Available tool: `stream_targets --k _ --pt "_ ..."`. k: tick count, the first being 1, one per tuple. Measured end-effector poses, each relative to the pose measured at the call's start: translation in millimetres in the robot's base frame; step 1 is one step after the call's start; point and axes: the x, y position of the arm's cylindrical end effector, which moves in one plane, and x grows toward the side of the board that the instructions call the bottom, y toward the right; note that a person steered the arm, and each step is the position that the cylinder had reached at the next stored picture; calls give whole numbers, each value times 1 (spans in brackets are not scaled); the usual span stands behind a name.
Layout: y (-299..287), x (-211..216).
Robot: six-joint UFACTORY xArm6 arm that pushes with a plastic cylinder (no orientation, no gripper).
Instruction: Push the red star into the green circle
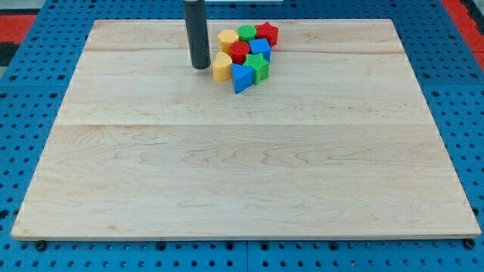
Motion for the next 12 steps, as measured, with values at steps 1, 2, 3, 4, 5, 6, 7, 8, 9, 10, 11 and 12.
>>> stream_targets --k 1,2,3,4,5,6,7,8,9,10,11,12 --pt "-11 22" --pt "-11 61" --pt "15 86" --pt "72 101" --pt "126 101" --pt "170 101" --pt "246 85" --pt "296 66" --pt "338 49" --pt "300 8" --pt "251 -40" --pt "196 -63"
